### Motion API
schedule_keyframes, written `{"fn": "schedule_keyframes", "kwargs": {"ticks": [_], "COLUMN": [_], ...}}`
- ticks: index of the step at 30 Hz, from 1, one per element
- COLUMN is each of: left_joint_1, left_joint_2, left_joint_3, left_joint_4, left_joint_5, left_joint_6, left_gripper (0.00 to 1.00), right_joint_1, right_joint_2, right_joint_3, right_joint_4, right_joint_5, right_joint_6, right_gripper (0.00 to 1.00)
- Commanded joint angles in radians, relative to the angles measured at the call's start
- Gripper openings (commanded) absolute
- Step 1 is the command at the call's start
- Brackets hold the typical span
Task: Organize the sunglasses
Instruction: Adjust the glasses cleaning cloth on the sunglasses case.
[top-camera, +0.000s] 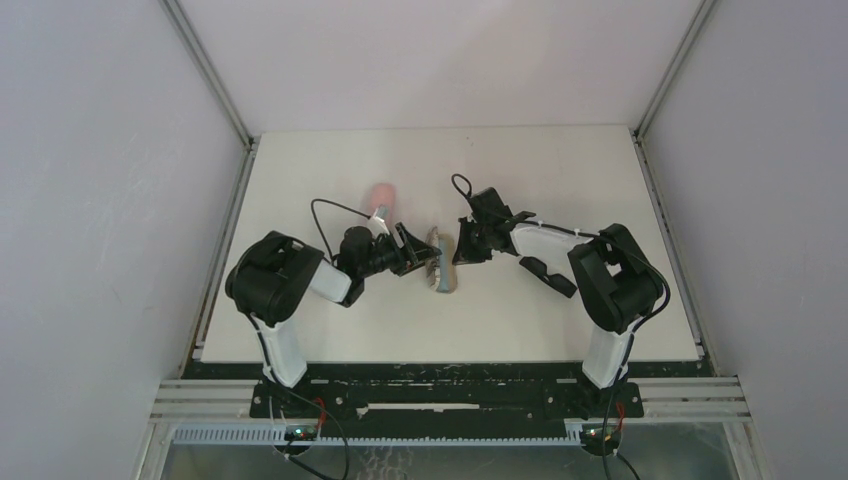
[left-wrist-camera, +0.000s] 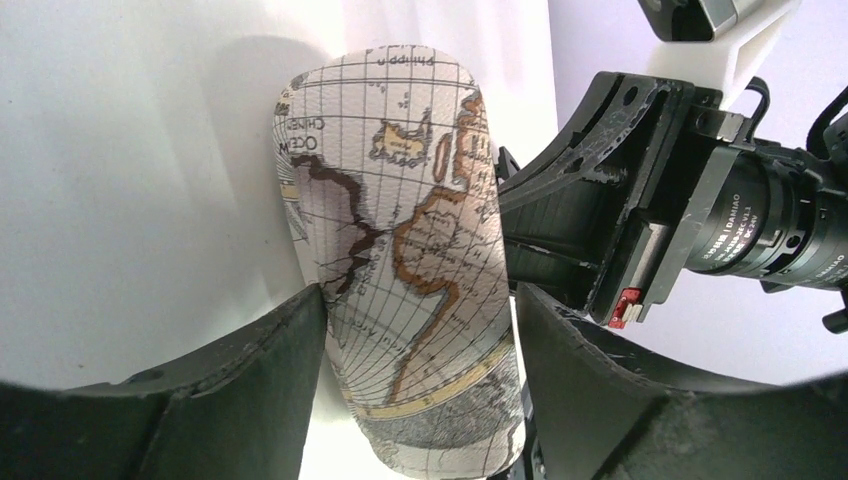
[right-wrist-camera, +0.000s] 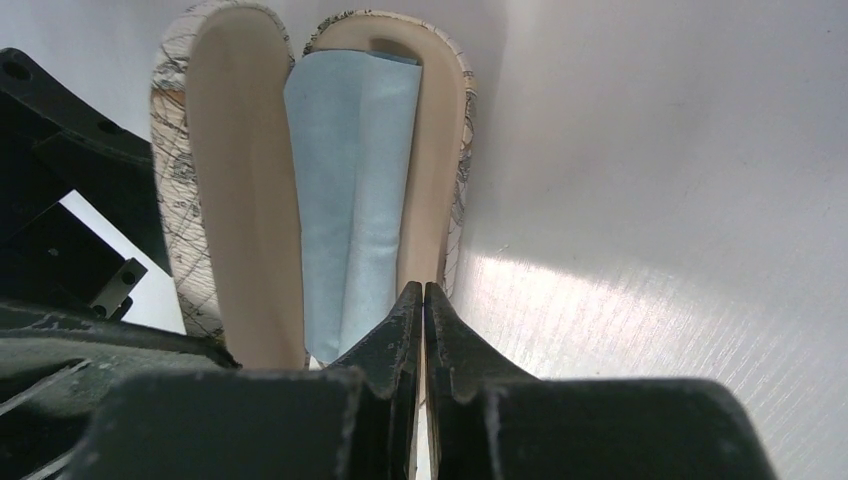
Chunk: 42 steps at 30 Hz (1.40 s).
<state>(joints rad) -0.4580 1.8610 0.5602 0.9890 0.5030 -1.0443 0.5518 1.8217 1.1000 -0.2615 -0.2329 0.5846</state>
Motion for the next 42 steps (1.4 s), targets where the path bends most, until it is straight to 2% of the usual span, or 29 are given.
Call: {"fn": "schedule_keyframes", "kwargs": {"ticks": [1,6,13,18,21,24,27,34,42], "left_joint_1": [-0.002,-0.002,-0.001,-0.001,-0.002,-0.002,-0.002,-0.002,-0.002], "left_joint_2": [0.003,-0.015,-0.047,-0.082,-0.100,-0.109,-0.104,-0.102,-0.099], "left_joint_3": [0.024,0.020,-0.002,-0.019,-0.025,-0.025,-0.018,-0.013,-0.011], "left_joint_4": [0.059,0.058,0.038,-0.019,-0.037,-0.043,-0.043,-0.043,-0.042], "left_joint_5": [0.021,0.023,0.007,-0.020,-0.022,-0.019,-0.009,-0.005,-0.003], "left_joint_6": [-0.008,-0.009,-0.006,0.010,0.016,0.017,0.016,0.017,0.017], "left_gripper": [0.69,0.59,0.54,0.51,0.50,0.49,0.48,0.46,0.46], "right_joint_1": [0.000,0.006,0.005,0.022,0.051,0.069,0.074,0.074,0.074], "right_joint_2": [-0.005,-0.025,-0.141,-0.220,-0.245,-0.233,-0.198,-0.111,-0.028], "right_joint_3": [0.001,-0.001,-0.055,-0.085,-0.101,-0.109,-0.109,-0.101,-0.064], "right_joint_4": [0.034,0.030,0.032,0.014,0.041,0.093,0.152,0.255,0.265], "right_joint_5": [-0.013,-0.003,0.100,0.173,0.155,0.109,0.051,-0.036,-0.073], "right_joint_6": [0.010,-0.003,-0.034,-0.055,-0.050,-0.019,0.020,0.088,0.130], "right_gripper": [0.00,0.00,0.22,0.29,0.25,0.11,0.01,0.00,0.00]}}
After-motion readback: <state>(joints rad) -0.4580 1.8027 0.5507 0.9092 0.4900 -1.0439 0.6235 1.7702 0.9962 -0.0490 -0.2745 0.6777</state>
